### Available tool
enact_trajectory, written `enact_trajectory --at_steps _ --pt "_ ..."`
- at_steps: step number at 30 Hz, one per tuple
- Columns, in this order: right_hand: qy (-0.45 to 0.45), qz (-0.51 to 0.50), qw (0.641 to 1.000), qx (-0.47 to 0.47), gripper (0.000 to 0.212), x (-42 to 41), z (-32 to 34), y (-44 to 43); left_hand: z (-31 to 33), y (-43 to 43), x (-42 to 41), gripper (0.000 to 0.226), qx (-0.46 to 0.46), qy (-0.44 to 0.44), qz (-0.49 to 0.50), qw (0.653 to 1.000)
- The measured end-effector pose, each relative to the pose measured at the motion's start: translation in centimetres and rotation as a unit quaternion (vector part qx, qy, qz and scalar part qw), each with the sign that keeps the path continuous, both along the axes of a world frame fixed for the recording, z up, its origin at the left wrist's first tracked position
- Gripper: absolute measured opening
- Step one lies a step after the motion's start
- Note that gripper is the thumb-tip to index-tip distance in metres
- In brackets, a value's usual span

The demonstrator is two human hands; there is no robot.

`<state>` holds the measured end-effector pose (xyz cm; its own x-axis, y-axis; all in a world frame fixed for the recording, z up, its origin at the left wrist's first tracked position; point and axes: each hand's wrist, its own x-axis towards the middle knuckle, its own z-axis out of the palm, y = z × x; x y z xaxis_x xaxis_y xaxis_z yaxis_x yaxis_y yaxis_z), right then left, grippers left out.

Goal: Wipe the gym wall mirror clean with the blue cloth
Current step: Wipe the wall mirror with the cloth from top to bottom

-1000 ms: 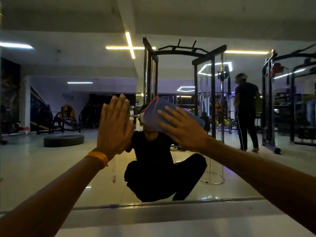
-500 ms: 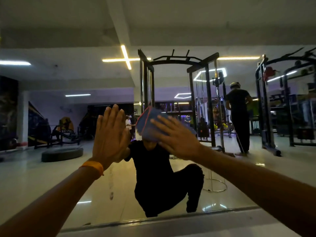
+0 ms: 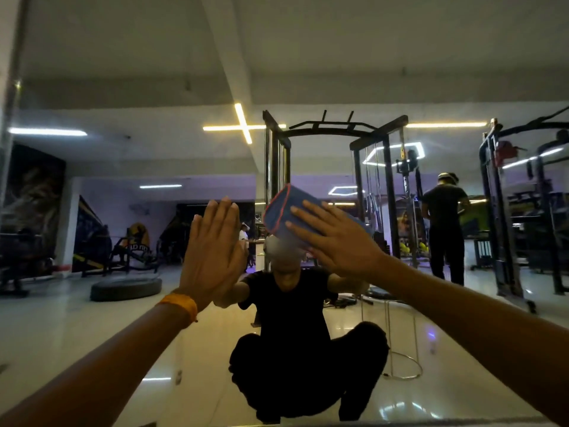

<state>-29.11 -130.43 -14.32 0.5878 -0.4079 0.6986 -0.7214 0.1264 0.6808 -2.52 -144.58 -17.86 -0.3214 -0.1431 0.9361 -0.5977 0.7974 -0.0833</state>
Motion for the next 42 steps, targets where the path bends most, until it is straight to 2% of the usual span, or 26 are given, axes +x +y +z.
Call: enact_trajectory --at_steps 1,3,5,7,9,10,12,13,14,16,19,21,22,24,26,27,29,32,34,35,37,39,41,42 --pt "0.035 -0.003 0.999 0.020 0.054 -2.1 0.5 1.2 -0.1 0.1 -0.4 0.078 0.001 0.012 -0.002 1.000" --pt "-0.003 -0.017 1.000 -0.020 0.054 -6.4 2.0 3.6 -0.5 0.1 -1.2 0.078 -0.010 0.020 0.001 1.000" --pt "-0.124 -0.027 0.988 -0.089 0.054 -9.8 2.8 6.1 -0.6 0.5 -2.3 0.077 -0.030 0.019 0.001 0.999" --pt "-0.254 -0.008 0.955 -0.155 0.055 -10.2 2.2 6.9 -0.5 1.7 -4.0 0.074 -0.033 0.030 -0.015 0.999" --pt "-0.302 -0.013 0.937 -0.176 0.057 -8.2 0.2 6.0 -0.2 3.3 -6.3 0.072 -0.026 0.035 -0.027 0.999" --pt "-0.262 -0.013 0.954 -0.144 0.058 -7.2 -1.2 5.3 -0.1 4.1 -7.5 0.072 -0.025 0.032 -0.029 0.999" --pt "-0.092 -0.006 0.995 -0.031 0.056 -7.1 -3.7 4.8 -0.1 5.4 -9.7 0.071 -0.029 0.021 -0.034 0.999" --pt "-0.025 -0.009 1.000 0.009 0.055 -8.0 -3.8 5.3 -0.2 5.8 -10.5 0.071 -0.027 0.018 -0.037 0.999" --pt "-0.010 -0.011 1.000 0.016 0.055 -9.2 -3.4 6.0 -0.4 6.0 -11.1 0.071 -0.022 0.014 -0.039 0.999" --pt "-0.091 -0.016 0.994 -0.053 0.056 -12.1 -2.1 7.3 -1.0 5.9 -11.9 0.071 -0.014 0.016 -0.040 0.999" --pt "-0.277 -0.005 0.949 -0.149 0.058 -14.5 -1.5 9.2 -1.7 5.7 -12.5 0.071 -0.018 0.023 -0.028 0.999" --pt "-0.321 0.009 0.934 -0.158 0.058 -12.8 -3.2 8.7 -2.0 5.8 -12.7 0.072 -0.015 0.029 -0.024 0.999" --pt "-0.281 0.011 0.951 -0.128 0.057 -11.8 -4.8 8.1 -2.2 5.9 -12.8 0.072 -0.012 0.029 -0.022 0.999" --pt "-0.096 0.002 0.995 -0.006 0.055 -11.3 -8.7 7.3 -2.8 6.1 -12.9 0.072 -0.005 0.032 -0.021 0.999" --pt "0.031 -0.012 0.998 0.057 0.055 -13.4 -9.0 8.6 -3.8 6.5 -13.0 0.073 -0.003 0.030 -0.025 0.999" --pt "0.040 -0.004 0.998 0.043 0.055 -14.8 -8.1 9.5 -4.4 6.7 -13.0 0.073 -0.001 0.029 -0.028 0.999" --pt "-0.008 -0.008 1.000 -0.026 0.055 -17.9 -6.1 11.4 -5.8 7.2 -13.2 0.073 0.008 0.031 -0.031 0.999" --pt "-0.185 -0.006 0.977 -0.107 0.055 -19.5 -5.8 13.4 -7.6 8.0 -13.9 0.074 0.024 0.045 -0.025 0.998" --pt "-0.286 0.024 0.948 -0.138 0.056 -16.5 -9.3 11.6 -8.3 8.5 -14.6 0.074 0.029 0.055 -0.026 0.998" --pt "-0.275 0.033 0.953 -0.123 0.056 -14.6 -11.8 10.2 -8.5 8.9 -15.1 0.073 0.027 0.054 -0.026 0.998" --pt "-0.139 0.030 0.989 -0.041 0.055 -12.0 -16.4 7.9 -8.9 9.4 -15.8 0.070 0.017 0.038 -0.029 0.999" --pt "-0.004 0.006 1.000 0.030 0.055 -12.8 -16.9 7.8 -9.3 9.7 -15.9 0.068 0.006 0.024 -0.034 0.999" --pt "0.018 0.008 1.000 0.021 0.053 -14.8 -14.4 8.8 -9.6 9.7 -15.5 0.069 0.009 0.016 -0.035 0.999" --pt "-0.009 0.002 1.000 -0.001 0.053 -15.6 -12.9 9.6 -9.8 9.7 -15.1 0.069 0.021 0.020 -0.034 0.999"
